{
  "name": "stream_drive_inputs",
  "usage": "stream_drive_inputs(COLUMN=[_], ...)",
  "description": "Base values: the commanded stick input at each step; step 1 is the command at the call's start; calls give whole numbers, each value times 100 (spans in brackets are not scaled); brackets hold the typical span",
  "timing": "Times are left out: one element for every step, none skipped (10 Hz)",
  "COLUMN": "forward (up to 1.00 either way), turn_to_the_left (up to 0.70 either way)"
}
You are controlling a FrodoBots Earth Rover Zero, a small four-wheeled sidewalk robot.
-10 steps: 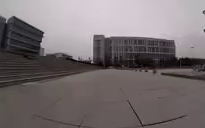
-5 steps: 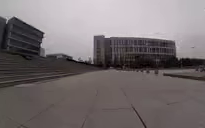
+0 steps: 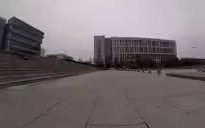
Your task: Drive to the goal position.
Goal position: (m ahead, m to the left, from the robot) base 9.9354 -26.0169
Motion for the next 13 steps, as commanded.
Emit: stream_drive_inputs(forward=[70,70,70,70,70,70,70,70,70,70,70,70,70], turn_to_the_left=[0,0,0,0,0,-3,-25,-7,-3,-6,-27,-7,-6])
